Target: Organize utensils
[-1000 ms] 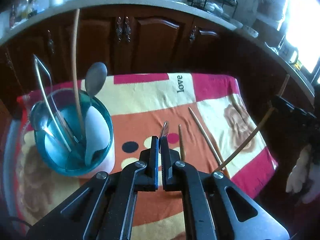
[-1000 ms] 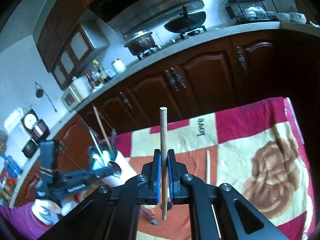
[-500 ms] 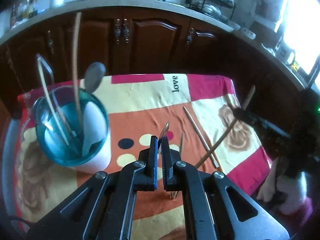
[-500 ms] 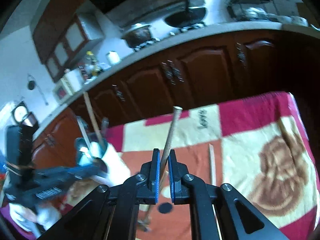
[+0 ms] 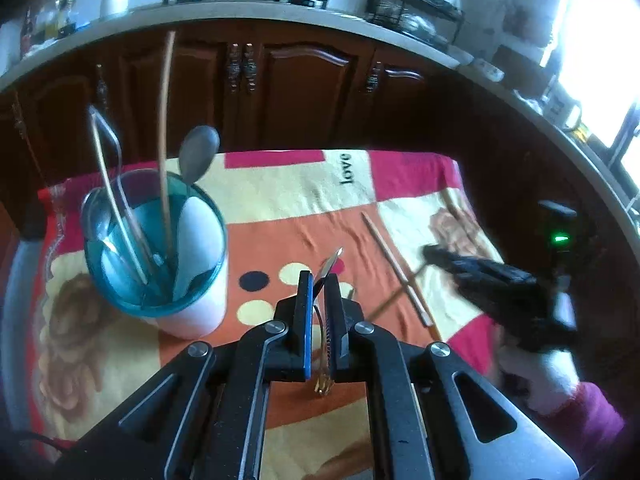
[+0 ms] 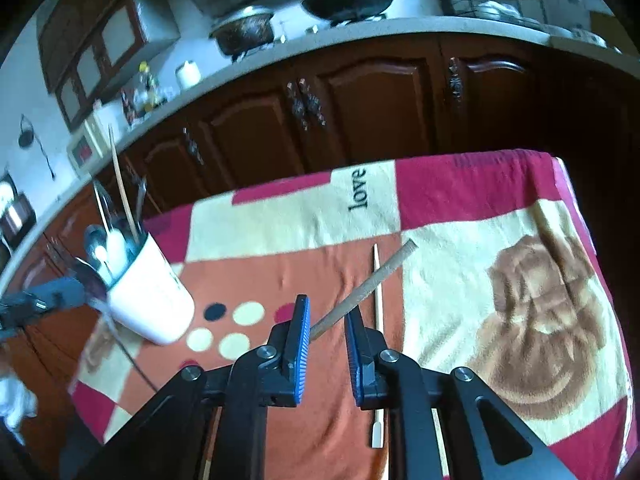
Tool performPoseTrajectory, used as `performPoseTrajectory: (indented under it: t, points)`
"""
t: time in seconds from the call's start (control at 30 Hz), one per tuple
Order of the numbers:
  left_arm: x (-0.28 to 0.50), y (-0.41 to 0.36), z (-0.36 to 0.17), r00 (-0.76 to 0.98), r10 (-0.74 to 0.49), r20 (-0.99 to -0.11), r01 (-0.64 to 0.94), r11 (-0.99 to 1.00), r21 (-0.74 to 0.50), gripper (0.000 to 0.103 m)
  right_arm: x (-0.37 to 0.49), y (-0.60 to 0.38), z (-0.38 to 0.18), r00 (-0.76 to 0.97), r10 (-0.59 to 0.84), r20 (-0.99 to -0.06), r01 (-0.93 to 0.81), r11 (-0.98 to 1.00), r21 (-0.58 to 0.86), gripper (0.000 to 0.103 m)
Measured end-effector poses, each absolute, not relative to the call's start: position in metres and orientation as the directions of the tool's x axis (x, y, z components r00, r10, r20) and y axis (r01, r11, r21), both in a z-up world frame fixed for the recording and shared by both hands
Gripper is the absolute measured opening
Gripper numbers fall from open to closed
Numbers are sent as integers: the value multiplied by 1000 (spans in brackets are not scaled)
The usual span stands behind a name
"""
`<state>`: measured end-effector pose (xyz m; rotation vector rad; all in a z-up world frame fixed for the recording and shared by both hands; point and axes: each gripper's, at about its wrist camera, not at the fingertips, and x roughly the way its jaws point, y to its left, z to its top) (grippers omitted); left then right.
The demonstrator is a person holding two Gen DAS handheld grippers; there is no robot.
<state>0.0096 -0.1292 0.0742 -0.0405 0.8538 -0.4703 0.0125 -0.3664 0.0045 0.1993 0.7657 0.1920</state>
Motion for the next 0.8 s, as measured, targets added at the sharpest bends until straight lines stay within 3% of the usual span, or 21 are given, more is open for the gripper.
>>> performPoseTrajectory:
  t: [0.07,0.27,0.4,0.5,0.57,0.8]
  points:
    - [10,-126,75,562,-417,-714,382,897,-223,3,18,-363,-4,699,229,-677,-95,969,229,17]
    - [19,-94,57,528,-400,-749,298,913,-278,1,40,-399,-33,666,269,-696,18,927,375,17]
    - [15,-87,43,520,-384,-763,260,922,-286,0,49,-442,-58,685,255,-683,200,835,512,17]
    - [13,-85,44,520,-393,-758,265,918,-295,0,45,-467,-77,648,304,-698,327,717,616,25]
    - [12,-85,43,525,-388,-758,266,920,-286,0,33,-468,-71,659,322,-679,315,703,638,33]
    - [7,-85,43,540,-391,-746,270,919,-287,0,1,-368,-40,488,545,-682,-28,791,611,33]
